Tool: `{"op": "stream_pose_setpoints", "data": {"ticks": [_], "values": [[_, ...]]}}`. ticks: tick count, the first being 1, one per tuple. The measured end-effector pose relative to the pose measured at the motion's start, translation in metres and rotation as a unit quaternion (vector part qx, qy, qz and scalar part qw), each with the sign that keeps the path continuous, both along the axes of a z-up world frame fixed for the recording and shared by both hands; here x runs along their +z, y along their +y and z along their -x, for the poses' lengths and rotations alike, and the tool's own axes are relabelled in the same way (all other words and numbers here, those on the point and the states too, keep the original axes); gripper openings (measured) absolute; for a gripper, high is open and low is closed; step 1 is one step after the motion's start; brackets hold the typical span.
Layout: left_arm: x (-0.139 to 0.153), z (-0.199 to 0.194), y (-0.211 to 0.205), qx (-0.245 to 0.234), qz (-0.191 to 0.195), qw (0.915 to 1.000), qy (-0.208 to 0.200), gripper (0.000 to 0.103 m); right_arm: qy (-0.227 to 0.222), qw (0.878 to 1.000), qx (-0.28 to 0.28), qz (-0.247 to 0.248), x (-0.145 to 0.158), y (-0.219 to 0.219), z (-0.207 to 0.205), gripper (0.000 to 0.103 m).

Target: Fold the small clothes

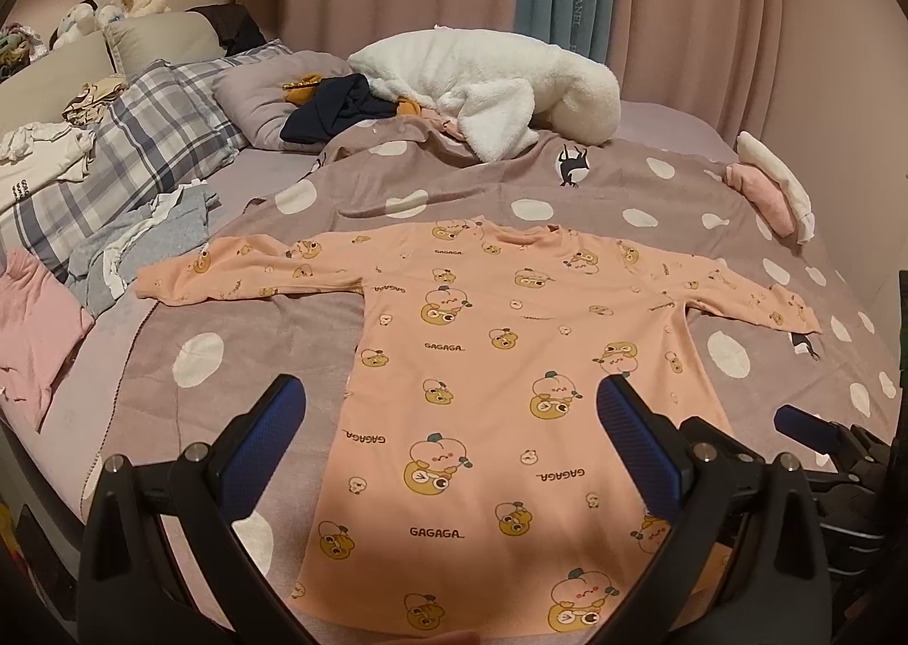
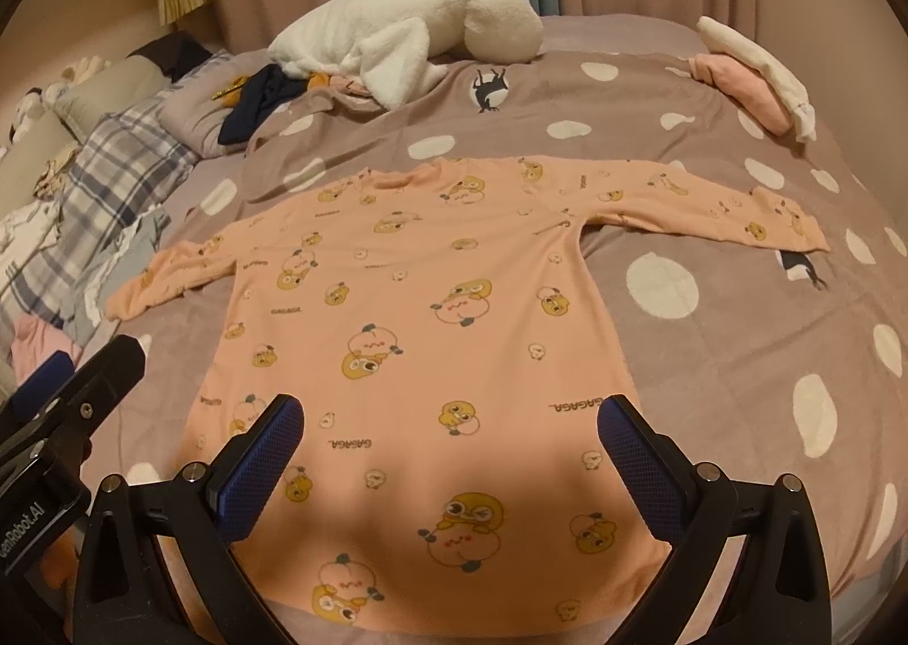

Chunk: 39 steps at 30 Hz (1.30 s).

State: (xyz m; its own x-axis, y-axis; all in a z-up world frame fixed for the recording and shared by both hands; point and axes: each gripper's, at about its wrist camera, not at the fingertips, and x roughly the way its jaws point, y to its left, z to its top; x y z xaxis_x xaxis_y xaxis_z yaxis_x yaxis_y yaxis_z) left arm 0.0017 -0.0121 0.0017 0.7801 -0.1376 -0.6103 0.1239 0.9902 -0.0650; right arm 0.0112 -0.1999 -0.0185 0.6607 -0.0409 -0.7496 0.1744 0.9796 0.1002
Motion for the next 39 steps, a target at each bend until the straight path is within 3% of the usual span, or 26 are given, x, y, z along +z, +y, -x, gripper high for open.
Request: {"op": "stream_pose_setpoints", "data": {"ticks": [39], "values": [[-0.0004,0.0008,0.0008,-0.003,-0.005,1.0,0.002,0.103,0.011,0.999,0.005,0.036,-0.0051,0.0096,-0.0043,0.103]]}}
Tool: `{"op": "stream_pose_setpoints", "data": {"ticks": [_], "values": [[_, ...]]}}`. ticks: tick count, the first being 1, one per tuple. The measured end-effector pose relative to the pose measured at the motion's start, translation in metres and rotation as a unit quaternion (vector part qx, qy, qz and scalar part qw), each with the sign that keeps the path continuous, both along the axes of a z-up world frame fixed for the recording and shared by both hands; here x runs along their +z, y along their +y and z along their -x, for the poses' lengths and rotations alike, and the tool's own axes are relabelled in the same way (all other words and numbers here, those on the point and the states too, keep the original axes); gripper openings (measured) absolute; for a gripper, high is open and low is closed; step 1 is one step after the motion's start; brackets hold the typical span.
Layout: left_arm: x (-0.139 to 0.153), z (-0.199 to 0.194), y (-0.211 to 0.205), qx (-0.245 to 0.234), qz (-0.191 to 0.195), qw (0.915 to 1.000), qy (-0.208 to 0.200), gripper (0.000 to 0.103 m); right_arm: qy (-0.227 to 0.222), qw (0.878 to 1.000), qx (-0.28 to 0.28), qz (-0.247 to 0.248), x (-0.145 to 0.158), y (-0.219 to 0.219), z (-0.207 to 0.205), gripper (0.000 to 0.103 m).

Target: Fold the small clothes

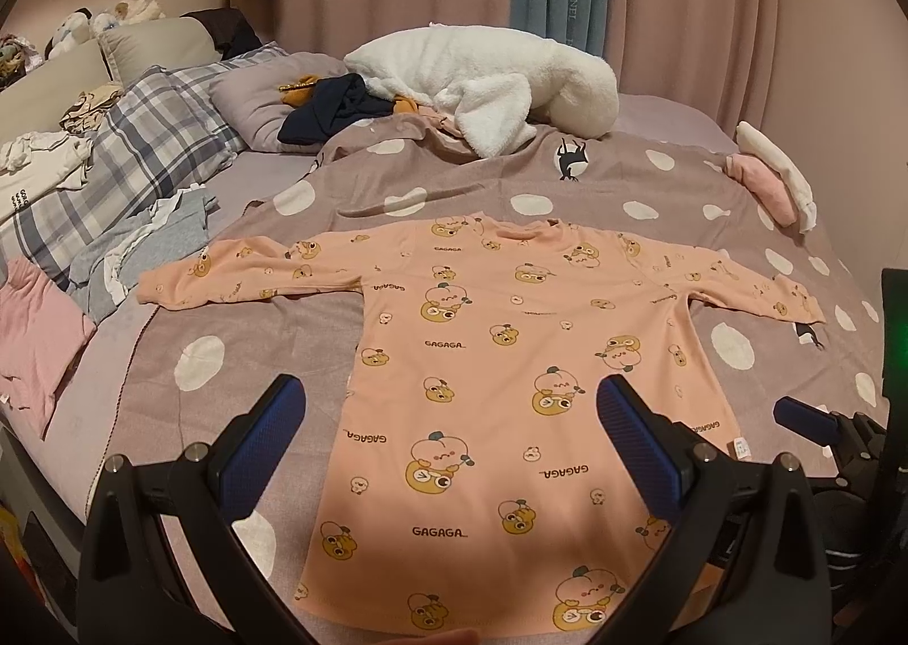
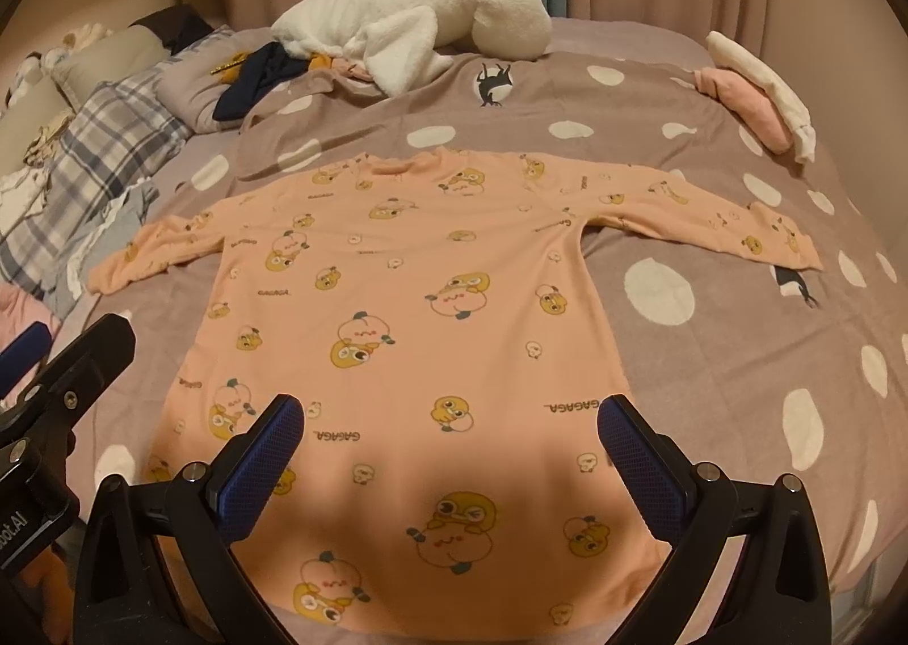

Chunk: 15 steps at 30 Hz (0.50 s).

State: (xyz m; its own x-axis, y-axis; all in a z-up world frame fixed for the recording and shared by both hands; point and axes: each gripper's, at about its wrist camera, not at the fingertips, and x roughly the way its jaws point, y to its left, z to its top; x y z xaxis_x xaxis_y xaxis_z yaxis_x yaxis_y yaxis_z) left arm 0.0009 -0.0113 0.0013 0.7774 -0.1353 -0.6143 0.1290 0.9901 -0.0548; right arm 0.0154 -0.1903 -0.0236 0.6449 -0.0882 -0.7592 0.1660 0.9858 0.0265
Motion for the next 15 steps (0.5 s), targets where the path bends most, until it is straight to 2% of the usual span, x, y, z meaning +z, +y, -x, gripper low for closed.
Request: {"op": "stream_pose_setpoints", "data": {"ticks": [15], "values": [[0.0005,0.0004,-0.0001,0.0,-0.004,1.0,0.0,0.103,0.003,1.0,0.001,0.007,-0.0008,0.0022,-0.0016,0.103]]}}
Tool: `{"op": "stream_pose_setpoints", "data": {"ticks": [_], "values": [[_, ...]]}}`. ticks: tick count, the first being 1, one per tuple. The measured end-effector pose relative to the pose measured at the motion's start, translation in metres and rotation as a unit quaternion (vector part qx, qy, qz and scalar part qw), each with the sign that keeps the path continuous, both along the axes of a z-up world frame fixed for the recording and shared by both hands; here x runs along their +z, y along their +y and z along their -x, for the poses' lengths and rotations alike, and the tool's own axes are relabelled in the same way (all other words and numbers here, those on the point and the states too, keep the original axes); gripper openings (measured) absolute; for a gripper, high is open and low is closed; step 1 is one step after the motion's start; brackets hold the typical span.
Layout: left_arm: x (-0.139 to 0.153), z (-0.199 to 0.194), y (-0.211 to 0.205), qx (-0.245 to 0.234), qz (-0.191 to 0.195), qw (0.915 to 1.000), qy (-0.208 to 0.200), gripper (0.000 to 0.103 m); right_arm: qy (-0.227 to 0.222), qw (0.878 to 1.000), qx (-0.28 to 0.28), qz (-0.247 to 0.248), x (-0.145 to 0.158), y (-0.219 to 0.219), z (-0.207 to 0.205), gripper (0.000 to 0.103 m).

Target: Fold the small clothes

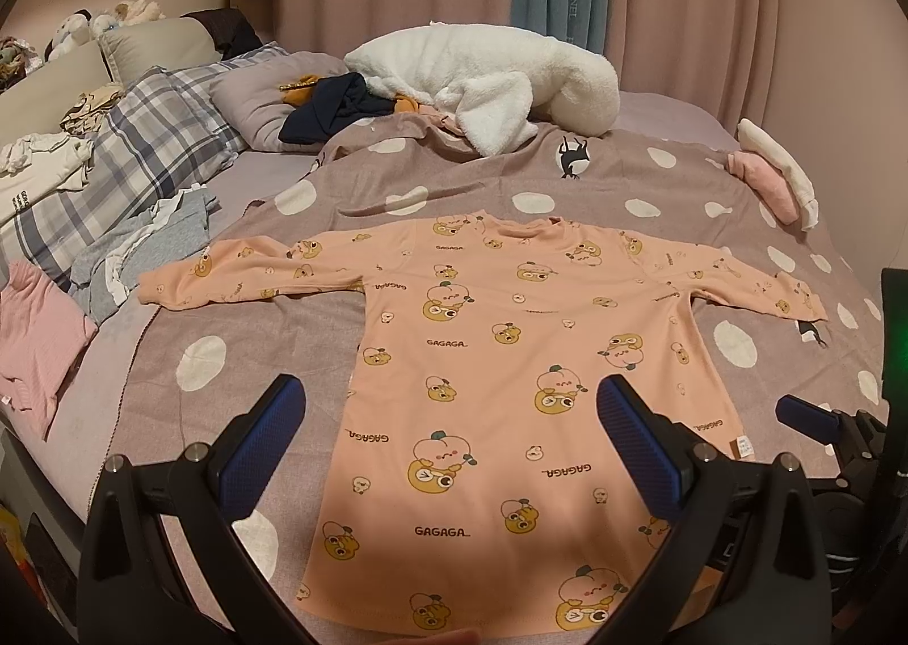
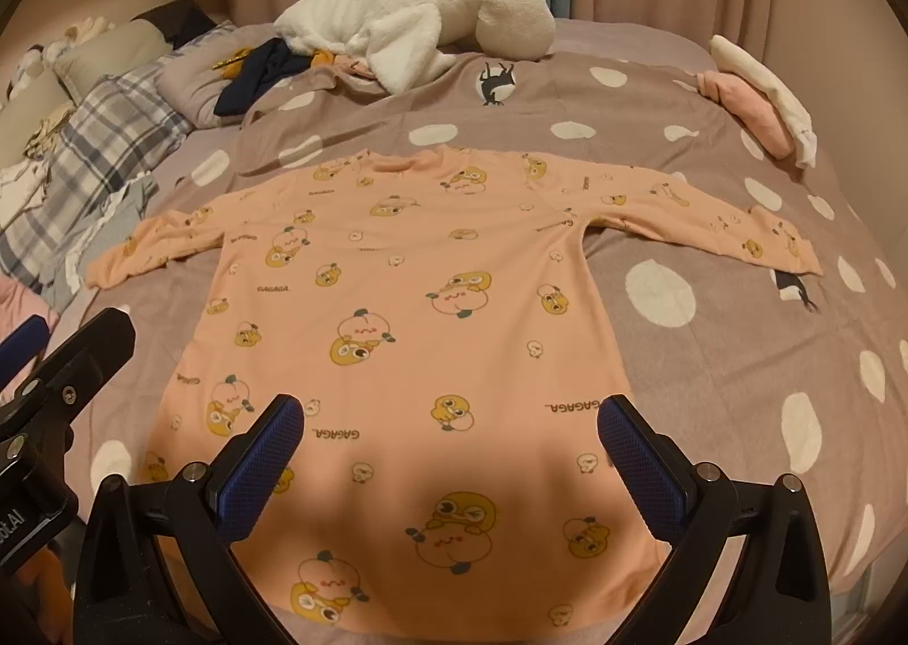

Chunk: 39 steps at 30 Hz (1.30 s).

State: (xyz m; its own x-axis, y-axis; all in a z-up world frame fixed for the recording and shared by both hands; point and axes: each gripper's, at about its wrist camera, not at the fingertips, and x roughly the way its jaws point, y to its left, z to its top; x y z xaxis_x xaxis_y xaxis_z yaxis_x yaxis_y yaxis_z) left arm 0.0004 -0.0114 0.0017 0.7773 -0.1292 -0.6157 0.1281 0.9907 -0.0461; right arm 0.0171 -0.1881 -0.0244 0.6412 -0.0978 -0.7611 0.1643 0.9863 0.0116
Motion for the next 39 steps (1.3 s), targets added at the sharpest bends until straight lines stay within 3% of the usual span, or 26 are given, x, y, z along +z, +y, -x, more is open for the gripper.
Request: {"op": "stream_pose_setpoints", "data": {"ticks": [30,35,39], "values": [[-0.001,-0.006,-0.004,-0.006,-0.006,0.9999,0.006,0.103,0.006,1.0,0.012,0.006,-0.004,-0.001,-0.006,0.103],[-0.003,-0.013,-0.002,0.003,-0.006,0.9999,0.01,0.103,-0.016,1.0,-0.018,-0.009,0.005,-0.052,-0.01,0.103],[-0.01,-0.022,-0.002,0.014,-0.007,0.9997,0.02,0.103,-0.059,0.993,-0.085,-0.055,0.018,-0.143,-0.014,0.103]]}}
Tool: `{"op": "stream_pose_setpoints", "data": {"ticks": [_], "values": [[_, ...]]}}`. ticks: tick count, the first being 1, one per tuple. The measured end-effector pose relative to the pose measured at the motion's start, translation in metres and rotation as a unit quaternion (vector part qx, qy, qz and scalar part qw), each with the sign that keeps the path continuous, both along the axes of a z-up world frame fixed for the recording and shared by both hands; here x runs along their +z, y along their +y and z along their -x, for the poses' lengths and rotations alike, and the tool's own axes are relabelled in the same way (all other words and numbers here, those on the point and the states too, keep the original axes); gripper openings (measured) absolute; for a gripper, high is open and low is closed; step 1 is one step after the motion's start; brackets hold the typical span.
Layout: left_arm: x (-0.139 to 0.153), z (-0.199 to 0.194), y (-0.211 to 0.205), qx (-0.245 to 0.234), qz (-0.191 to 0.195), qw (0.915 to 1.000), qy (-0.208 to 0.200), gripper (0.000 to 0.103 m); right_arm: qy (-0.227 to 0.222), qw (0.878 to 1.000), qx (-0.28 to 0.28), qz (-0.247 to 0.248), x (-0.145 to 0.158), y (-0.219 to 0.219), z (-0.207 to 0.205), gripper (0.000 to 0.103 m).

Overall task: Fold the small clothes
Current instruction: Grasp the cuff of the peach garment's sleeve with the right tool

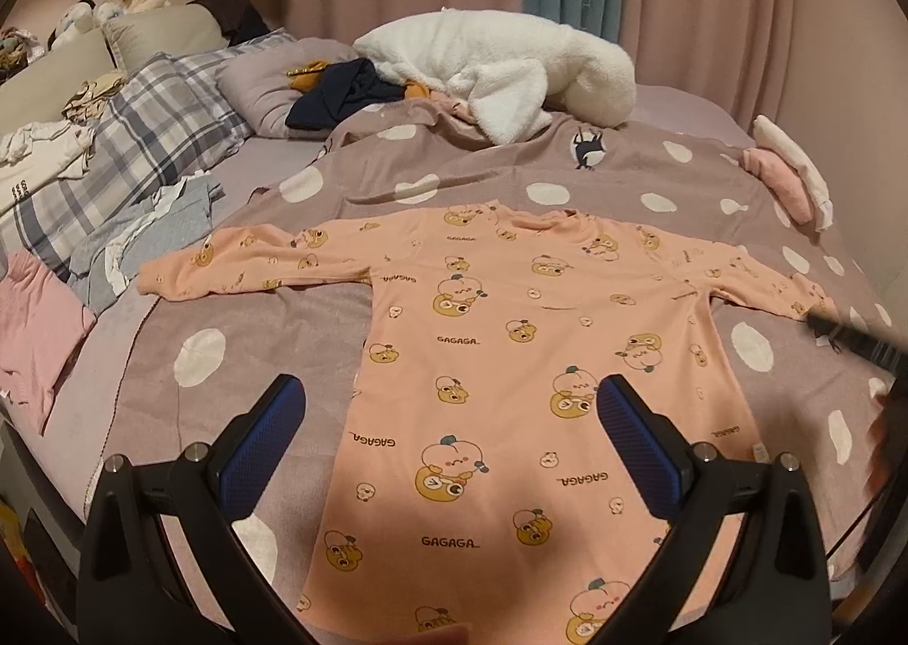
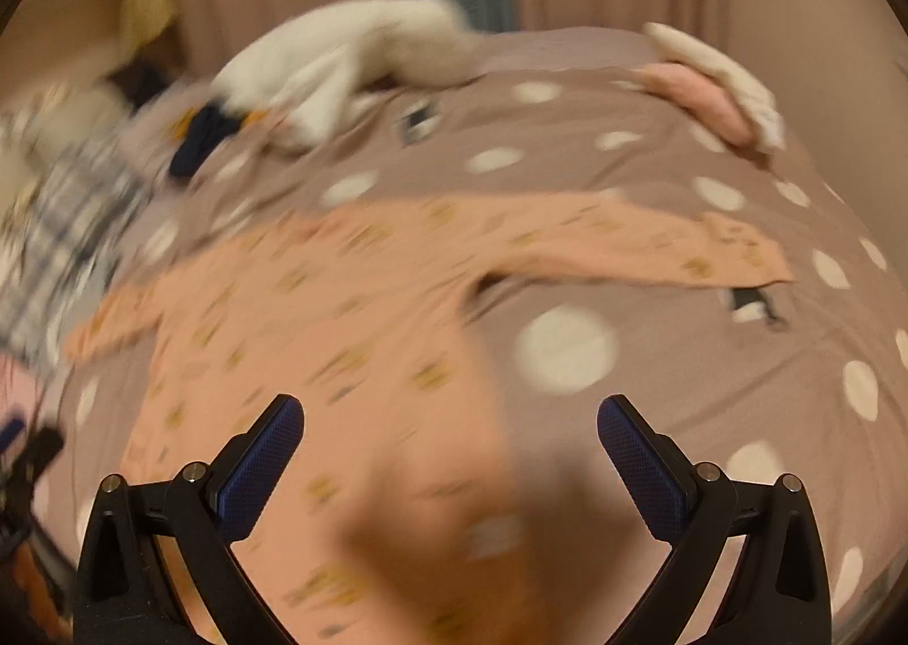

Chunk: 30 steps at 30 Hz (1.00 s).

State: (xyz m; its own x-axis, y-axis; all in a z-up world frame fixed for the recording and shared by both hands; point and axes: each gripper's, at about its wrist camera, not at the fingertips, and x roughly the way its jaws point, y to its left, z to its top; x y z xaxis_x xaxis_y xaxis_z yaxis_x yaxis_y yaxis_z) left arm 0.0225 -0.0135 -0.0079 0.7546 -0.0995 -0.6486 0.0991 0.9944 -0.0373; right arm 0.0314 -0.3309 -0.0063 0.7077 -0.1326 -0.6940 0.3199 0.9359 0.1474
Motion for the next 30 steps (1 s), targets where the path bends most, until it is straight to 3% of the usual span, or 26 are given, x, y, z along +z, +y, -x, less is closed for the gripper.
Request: {"op": "stream_pose_setpoints", "data": {"ticks": [2,5,9,12,15,20,23,24,25,27,29,30], "values": [[-0.005,-0.005,-0.002,0.003,-0.006,1.0,0.005,0.103,-0.012,0.999,-0.029,-0.039,-0.002,-0.048,-0.002,0.103],[-0.012,-0.012,-0.007,0.003,-0.015,0.9998,0.011,0.103,0.017,0.994,-0.044,-0.097,-0.014,-0.108,-0.01,0.103],[-0.021,-0.023,-0.012,0.007,-0.002,0.9999,0.015,0.103,0.007,0.98,-0.11,-0.167,-0.033,-0.193,-0.014,0.103],[-0.028,-0.03,-0.02,-0.006,-0.001,0.9996,0.028,0.103,0.008,0.955,-0.148,-0.256,-0.062,-0.244,-0.015,0.103],[-0.035,-0.037,-0.031,-0.019,-0.017,0.9992,0.031,0.103,-0.009,0.919,-0.181,-0.351,-0.094,-0.272,-0.014,0.102],[-0.048,-0.048,-0.04,-0.027,-0.019,0.9988,0.038,0.103,-0.079,0.898,-0.175,-0.395,-0.098,-0.281,-0.019,0.1],[-0.053,-0.053,-0.042,-0.028,-0.019,0.9982,0.049,0.103,-0.104,0.872,-0.205,-0.433,-0.101,-0.295,-0.021,0.088],[-0.054,-0.055,-0.043,-0.027,-0.022,0.9981,0.051,0.103,-0.102,0.87,-0.212,-0.434,-0.101,-0.297,-0.022,0.078],[-0.055,-0.056,-0.043,-0.024,-0.024,0.9981,0.05,0.103,-0.093,0.873,-0.219,-0.426,-0.1,-0.296,-0.022,0.066],[-0.054,-0.057,-0.041,-0.018,-0.024,0.9983,0.049,0.103,-0.076,0.885,-0.229,-0.399,-0.097,-0.291,-0.023,0.052],[-0.055,-0.057,-0.039,-0.016,-0.02,0.9985,0.049,0.103,-0.073,0.893,-0.232,-0.378,-0.095,-0.287,-0.02,0.043],[-0.054,-0.057,-0.038,-0.015,-0.018,0.9985,0.049,0.103,-0.072,0.897,-0.243,-0.363,-0.092,-0.281,-0.018,0.031]]}}
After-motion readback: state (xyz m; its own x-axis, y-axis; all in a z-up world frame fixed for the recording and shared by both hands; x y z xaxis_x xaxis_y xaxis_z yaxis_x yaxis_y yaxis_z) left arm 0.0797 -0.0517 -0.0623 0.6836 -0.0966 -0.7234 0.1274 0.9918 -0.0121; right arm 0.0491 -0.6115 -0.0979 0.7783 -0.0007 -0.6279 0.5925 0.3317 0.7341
